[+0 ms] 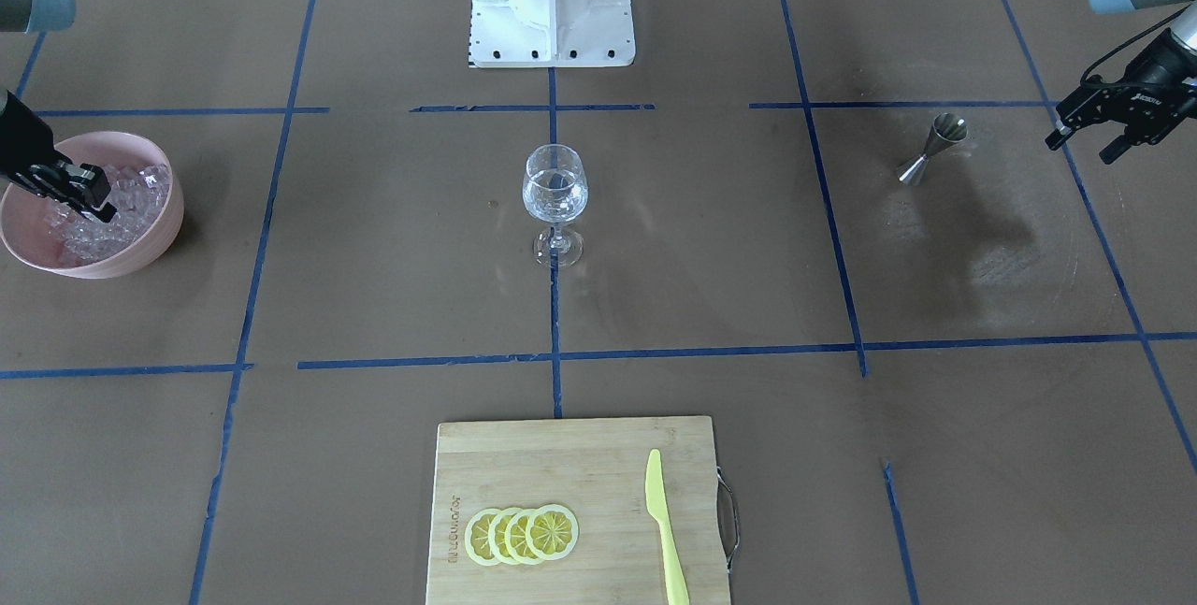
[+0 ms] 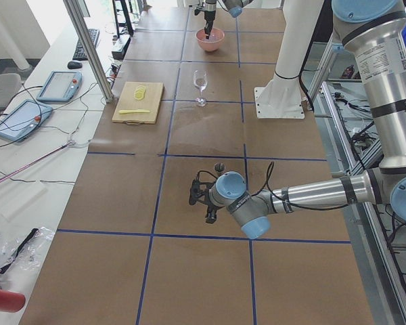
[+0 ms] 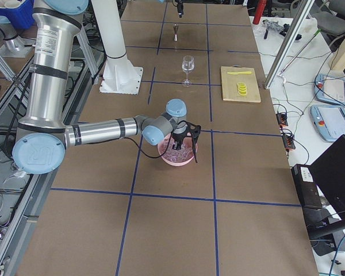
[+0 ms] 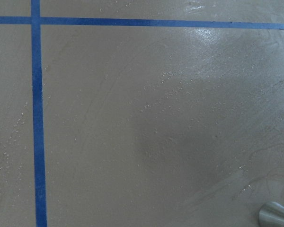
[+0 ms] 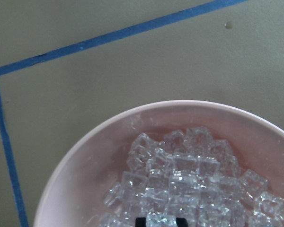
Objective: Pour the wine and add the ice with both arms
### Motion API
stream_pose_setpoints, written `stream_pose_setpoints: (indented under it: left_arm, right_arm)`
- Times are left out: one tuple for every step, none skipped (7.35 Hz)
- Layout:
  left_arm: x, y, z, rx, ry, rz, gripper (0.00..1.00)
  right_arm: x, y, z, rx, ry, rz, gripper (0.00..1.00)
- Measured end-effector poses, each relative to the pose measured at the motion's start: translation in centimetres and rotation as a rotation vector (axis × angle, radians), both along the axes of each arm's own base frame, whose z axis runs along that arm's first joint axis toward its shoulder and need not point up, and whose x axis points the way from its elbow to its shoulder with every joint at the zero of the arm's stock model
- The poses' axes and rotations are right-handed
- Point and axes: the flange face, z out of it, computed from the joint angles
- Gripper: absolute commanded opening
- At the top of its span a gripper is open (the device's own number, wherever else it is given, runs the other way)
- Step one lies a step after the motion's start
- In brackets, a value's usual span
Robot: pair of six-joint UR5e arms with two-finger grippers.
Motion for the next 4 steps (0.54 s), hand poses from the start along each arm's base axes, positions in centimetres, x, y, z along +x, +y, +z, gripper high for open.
stream_pose_setpoints:
  left_arm:
    - [-0.2, 0.0, -0.2, 0.002, 0.001, -0.006, 1.00]
    - [-0.4, 0.0, -0.3, 0.005, 0.003, -0.010, 1.00]
    - [-0.5, -0.2, -0.4, 0.009, 0.004, -0.015, 1.00]
    - [-0.6, -0.4, -0.5, 0.020, 0.003, -0.015, 1.00]
  right_arm:
    - [0.7, 0.1, -2.1, 0.025, -0.025, 0.009, 0.00]
    - [1.7, 0.1, -4.8, 0.049, -0.052, 0.022, 0.00]
    - [1.9, -0.1, -8.1, 0.058, -0.077, 0.037, 0.00]
    - [1.0, -0.8, -11.8, 0.040, -0.110, 0.066, 0.00]
